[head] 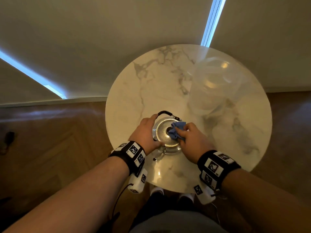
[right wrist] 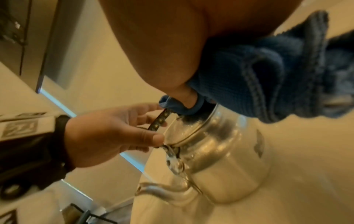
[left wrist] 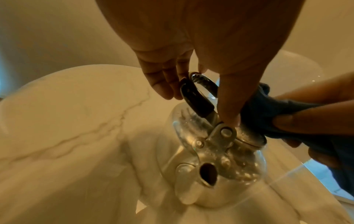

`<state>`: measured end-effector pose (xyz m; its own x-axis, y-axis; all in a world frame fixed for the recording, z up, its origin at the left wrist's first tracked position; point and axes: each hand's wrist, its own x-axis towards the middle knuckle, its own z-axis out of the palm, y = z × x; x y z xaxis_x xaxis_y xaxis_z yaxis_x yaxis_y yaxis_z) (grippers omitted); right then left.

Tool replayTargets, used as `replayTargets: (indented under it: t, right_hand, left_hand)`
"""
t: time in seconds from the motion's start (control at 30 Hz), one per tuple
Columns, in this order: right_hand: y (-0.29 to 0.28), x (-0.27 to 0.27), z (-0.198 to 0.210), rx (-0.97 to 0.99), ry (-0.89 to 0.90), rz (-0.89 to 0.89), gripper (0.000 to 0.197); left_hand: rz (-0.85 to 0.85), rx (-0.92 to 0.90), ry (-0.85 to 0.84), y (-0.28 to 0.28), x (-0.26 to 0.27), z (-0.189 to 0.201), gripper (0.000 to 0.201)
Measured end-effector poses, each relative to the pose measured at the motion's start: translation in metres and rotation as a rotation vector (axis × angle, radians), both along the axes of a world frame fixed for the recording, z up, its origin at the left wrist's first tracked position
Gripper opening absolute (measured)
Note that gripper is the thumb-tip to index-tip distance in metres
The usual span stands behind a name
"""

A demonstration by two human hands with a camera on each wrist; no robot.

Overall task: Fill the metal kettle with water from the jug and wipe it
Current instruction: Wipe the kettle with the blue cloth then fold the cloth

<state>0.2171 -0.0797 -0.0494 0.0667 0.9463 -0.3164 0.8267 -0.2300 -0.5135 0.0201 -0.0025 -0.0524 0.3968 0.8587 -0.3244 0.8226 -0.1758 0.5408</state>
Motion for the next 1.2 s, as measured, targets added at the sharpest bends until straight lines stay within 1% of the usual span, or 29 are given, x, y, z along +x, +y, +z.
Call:
replayTargets:
  t: [0.07,0.1,0.17,0.2,0.27,0.33,0.4,0.5,0.6,0.67,0.73,0.8,0.87,0.93,1.0,1.1,1.13,1.2]
  right_hand:
    - [-0.012,-0.004,-0.004,-0.020,-0.010,-0.032,0.041]
    - [-0.020,-0.006,-0.005,-0.014,-0.030,-0.012,0.041]
    - [-0.034,-0.014,-0.006,-0.007,-0.123,0.102,0.047]
    - [-0.038,-0.018,-0.006,-0.007,-0.149,0.123,0.050]
    - [-0.034,-0.021,-0.001,-0.001,-0.154,0.070,0.049]
    - [-0.021,-0.020,0.001,0.033,-0.149,-0.025,0.045]
    - [-0.009,-0.018,0.003,0.024,-0.135,-0.085,0.045]
    - [-0.011,-0.021,0.008,-0.024,-0.153,-0.067,0.052]
    - [-0.036,-0.030,0.009,-0.052,-0.175,0.031,0.054]
    - [-0.042,-0.031,0.007,-0.059,-0.150,0.023,0.055]
    - [-0.028,-0.026,0.008,-0.039,-0.156,-0.036,0.056]
    - [-0.005,-0.020,0.012,-0.014,-0.183,-0.048,0.052]
    - [0.015,-0.017,0.017,0.001,-0.194,0.005,0.046]
    - [0.025,-0.013,0.017,0.008,-0.168,0.058,0.043]
    - [0.022,-0.008,0.014,-0.014,-0.135,0.083,0.046]
    - [0.013,0.002,0.013,-0.065,-0.157,0.112,0.060]
    - [0.013,0.003,0.015,-0.073,-0.170,0.117,0.061]
    - [0.021,0.002,0.020,-0.056,-0.201,0.143,0.055]
  left_hand:
    - [-0.037,0.002,0.013,0.003,-0.002,0.000,0.121]
    - [-0.051,0.006,0.015,0.004,-0.003,0.000,0.124]
    - [-0.063,0.000,0.010,0.006,-0.004,-0.001,0.127]
    - [-0.061,-0.010,0.004,0.006,-0.004,-0.002,0.127]
    - [-0.053,-0.032,-0.012,0.007,-0.004,-0.005,0.127]
    - [-0.041,-0.054,-0.016,0.008,-0.004,-0.006,0.128]
    - [-0.034,-0.076,-0.009,0.010,-0.004,-0.005,0.128]
    - [-0.021,-0.110,-0.010,0.012,-0.003,-0.001,0.126]
    - [-0.027,-0.118,-0.016,0.012,-0.002,0.001,0.123]
    - [-0.032,-0.123,-0.011,0.012,-0.002,0.002,0.124]
    - [-0.029,-0.133,0.001,0.012,-0.001,0.003,0.125]
    - [-0.027,-0.141,0.017,0.013,0.000,0.005,0.126]
    - [-0.023,-0.146,0.031,0.013,0.001,0.007,0.128]
    - [-0.026,-0.158,0.043,0.012,0.002,0.009,0.128]
    - [-0.032,-0.169,0.055,0.012,0.002,0.011,0.128]
    - [-0.032,-0.178,0.063,0.012,0.001,0.013,0.125]
    - [-0.033,-0.181,0.067,0.012,0.002,0.013,0.125]
    - [-0.029,-0.185,0.071,0.012,0.002,0.014,0.124]
